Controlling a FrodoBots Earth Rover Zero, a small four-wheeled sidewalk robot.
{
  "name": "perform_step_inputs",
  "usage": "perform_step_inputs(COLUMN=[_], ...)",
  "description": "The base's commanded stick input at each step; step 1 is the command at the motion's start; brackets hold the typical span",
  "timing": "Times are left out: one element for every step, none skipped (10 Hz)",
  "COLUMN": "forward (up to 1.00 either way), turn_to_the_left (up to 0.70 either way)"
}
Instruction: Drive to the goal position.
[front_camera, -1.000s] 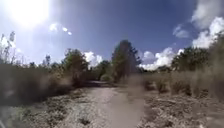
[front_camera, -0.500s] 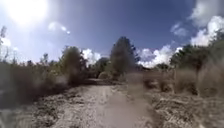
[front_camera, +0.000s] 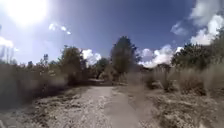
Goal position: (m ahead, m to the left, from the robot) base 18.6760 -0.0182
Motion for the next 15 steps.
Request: perform_step_inputs(forward=[0.45,0.45,0.45,0.45,0.45,0.45,0.45,0.45,0.45,0.45,0.45,0.45,0.45,0.45,0.45], turn_to_the_left=[0.0,0.0,0.0,0.0,0.0,0.0,0.0,0.0,0.0,0.15,0.27,0.27,0.09,0.03,0.02])
